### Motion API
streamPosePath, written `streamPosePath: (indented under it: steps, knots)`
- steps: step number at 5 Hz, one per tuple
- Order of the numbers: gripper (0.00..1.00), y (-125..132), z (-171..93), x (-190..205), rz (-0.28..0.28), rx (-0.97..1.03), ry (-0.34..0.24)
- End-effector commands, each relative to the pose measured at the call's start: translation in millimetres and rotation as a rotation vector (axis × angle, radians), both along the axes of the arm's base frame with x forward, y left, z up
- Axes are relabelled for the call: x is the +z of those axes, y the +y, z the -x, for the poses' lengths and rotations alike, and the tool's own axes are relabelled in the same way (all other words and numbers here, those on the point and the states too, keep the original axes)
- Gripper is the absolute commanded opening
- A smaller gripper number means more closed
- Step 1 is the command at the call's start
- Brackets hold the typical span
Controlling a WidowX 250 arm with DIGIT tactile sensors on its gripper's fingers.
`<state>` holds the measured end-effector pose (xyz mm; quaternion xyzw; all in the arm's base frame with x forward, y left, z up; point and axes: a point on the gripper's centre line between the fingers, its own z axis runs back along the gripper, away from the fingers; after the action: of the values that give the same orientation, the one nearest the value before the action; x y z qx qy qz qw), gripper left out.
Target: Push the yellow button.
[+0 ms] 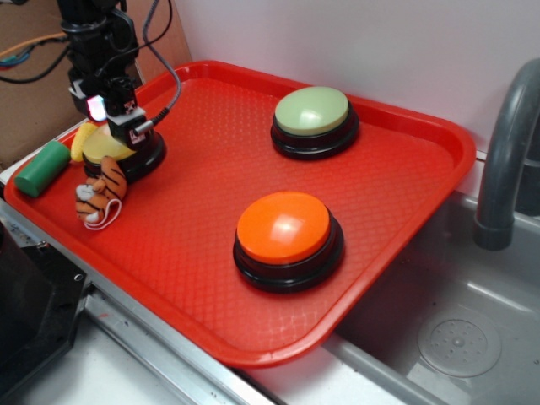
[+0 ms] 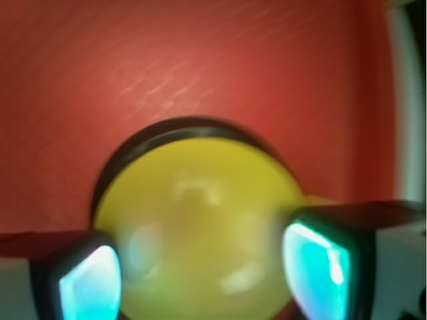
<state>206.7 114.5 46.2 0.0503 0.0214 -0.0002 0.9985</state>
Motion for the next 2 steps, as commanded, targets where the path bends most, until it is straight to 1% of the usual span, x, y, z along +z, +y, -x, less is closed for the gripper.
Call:
streamPosePath:
  steps: [1,2]
  knots:
    - [1.0,10.6,-4.5,17.5,0.02,0.012,-0.006]
    - [1.0,7.9,-0.4,47.7,0.007,0.029,-0.036]
